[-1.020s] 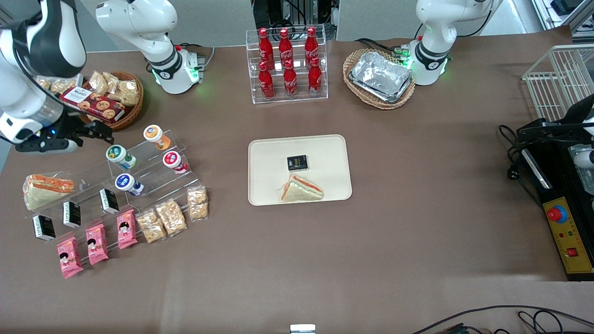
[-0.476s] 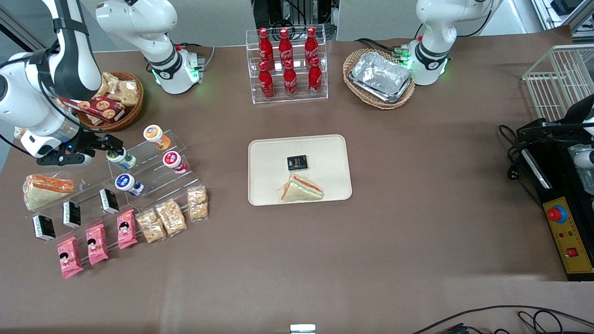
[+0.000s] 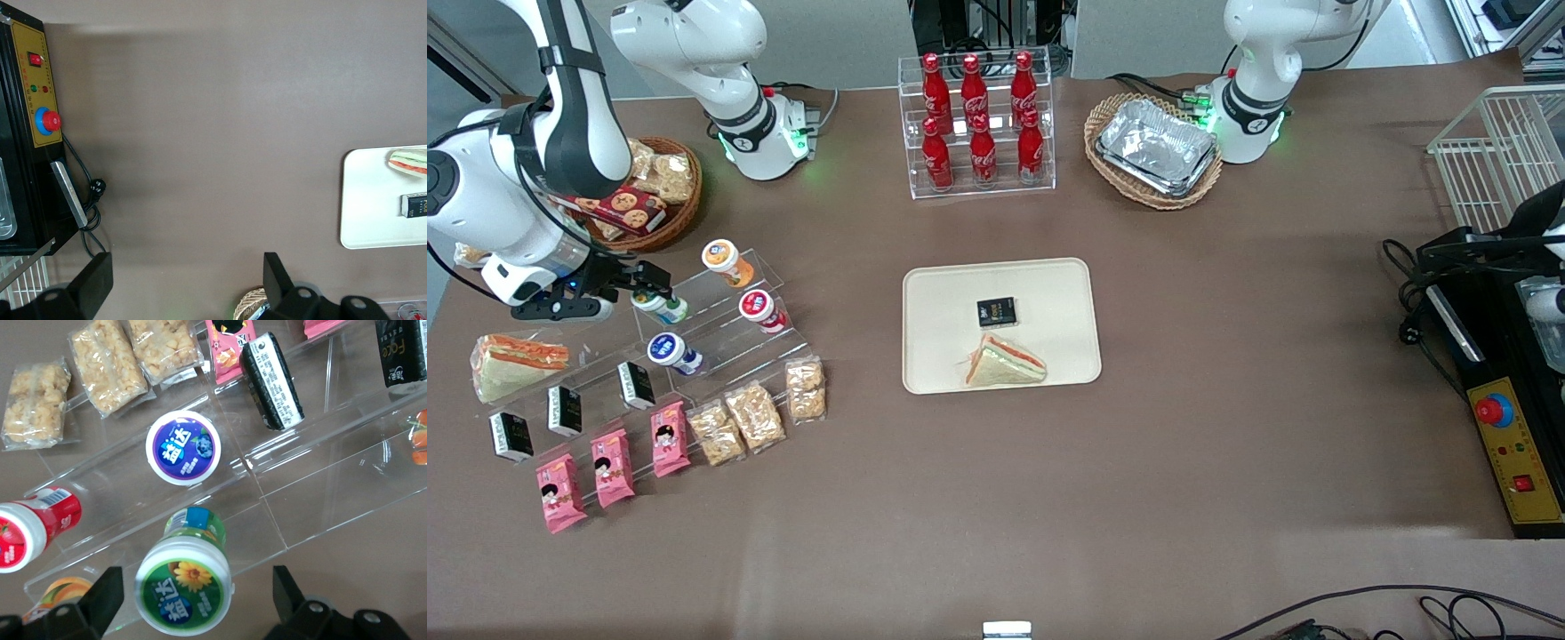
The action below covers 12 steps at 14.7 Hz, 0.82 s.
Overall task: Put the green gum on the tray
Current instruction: 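Lower the right gripper and close it on the green-label gum bottle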
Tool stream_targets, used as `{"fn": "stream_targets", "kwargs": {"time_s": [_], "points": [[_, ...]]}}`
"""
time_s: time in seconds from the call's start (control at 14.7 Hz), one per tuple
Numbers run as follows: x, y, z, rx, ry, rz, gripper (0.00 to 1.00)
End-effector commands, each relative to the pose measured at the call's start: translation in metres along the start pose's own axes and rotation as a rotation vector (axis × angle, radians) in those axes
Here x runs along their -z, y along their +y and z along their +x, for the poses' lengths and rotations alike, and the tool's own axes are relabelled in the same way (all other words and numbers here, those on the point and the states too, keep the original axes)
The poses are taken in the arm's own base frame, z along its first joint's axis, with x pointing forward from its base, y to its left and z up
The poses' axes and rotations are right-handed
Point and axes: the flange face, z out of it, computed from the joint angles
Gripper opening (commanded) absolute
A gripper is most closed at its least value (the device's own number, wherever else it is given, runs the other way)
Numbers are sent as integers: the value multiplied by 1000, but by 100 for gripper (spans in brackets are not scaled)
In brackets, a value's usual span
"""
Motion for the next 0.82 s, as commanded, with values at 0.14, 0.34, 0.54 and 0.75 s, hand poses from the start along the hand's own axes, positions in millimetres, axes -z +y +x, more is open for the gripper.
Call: {"fn": "stream_targets", "kwargs": {"time_s": [0.14, 0.34, 0.54, 0.75], "points": [[-10, -5, -4, -9, 2, 14, 99], [-13, -6, -6, -9, -4, 15, 99], [-16, -8, -8, -3, -11, 15, 97], [-16, -9, -8, -2, -14, 15, 79]]}}
